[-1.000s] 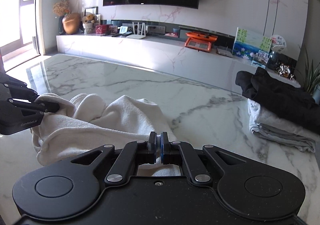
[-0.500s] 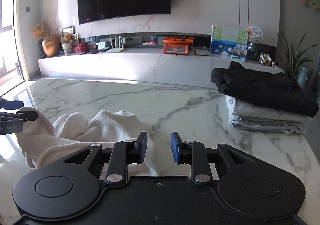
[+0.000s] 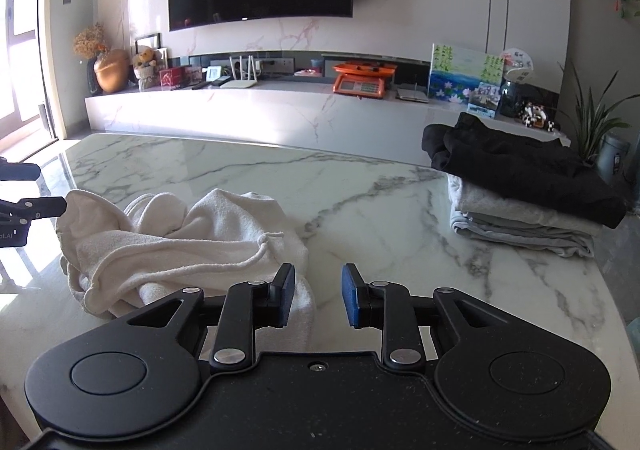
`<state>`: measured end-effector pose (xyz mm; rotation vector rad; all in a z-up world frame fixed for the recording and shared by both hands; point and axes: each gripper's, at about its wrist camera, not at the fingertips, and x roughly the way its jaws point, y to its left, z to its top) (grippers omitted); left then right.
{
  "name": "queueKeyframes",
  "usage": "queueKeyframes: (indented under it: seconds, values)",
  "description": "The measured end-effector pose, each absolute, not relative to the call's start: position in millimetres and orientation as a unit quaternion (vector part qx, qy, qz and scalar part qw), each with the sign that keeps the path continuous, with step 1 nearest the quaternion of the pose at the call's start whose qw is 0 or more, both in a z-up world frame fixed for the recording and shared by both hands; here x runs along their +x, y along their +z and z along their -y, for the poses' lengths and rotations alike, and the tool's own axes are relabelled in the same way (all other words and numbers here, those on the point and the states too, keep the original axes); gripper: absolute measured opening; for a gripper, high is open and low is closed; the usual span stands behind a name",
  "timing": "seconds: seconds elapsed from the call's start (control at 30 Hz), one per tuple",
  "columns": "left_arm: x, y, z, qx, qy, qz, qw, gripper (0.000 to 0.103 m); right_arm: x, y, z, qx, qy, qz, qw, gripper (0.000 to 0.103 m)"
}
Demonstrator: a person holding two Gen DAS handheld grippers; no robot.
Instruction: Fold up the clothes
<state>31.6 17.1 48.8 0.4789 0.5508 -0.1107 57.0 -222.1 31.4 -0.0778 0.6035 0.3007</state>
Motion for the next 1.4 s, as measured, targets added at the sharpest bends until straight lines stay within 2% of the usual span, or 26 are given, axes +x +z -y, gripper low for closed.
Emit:
queueKeyframes:
  seconds: [0.23,0.37,0.47,0.63,0.7,0.77,0.87,0.93,1.27,1.4]
  values:
    - [12,20,20,0.356,-0.128,-0.251,0.891,0.062,54,28,231,-0.033,0.137,-0.302,0.943,0.025]
    - [16,0,31,0.418,-0.119,-0.252,0.865,0.046,56,26,236,-0.019,0.133,-0.308,0.942,0.025]
    - [22,-9,32,0.439,-0.111,-0.251,0.856,0.038,57,25,235,-0.015,0.134,-0.310,0.941,0.025]
    - [27,-25,37,0.476,-0.103,-0.239,0.840,0.034,61,21,235,-0.018,0.135,-0.316,0.939,0.025]
    - [29,-27,39,0.475,-0.102,-0.237,0.841,0.025,62,19,235,-0.019,0.134,-0.319,0.938,0.025]
    - [33,-26,39,0.457,-0.099,-0.246,0.849,0.024,63,18,236,-0.019,0.132,-0.321,0.937,0.025]
    - [38,-14,31,0.401,-0.095,-0.257,0.874,0.012,64,16,240,-0.016,0.129,-0.326,0.936,0.025]
    - [39,-6,25,0.381,-0.081,-0.247,0.887,0.010,65,15,243,-0.001,0.135,-0.329,0.935,0.025]
    - [44,15,5,0.328,-0.041,-0.250,0.910,0.009,66,20,246,0.072,0.195,-0.324,0.923,0.025]
    - [40,13,4,0.343,-0.058,-0.259,0.901,0.014,64,20,242,0.071,0.219,-0.325,0.917,0.025]
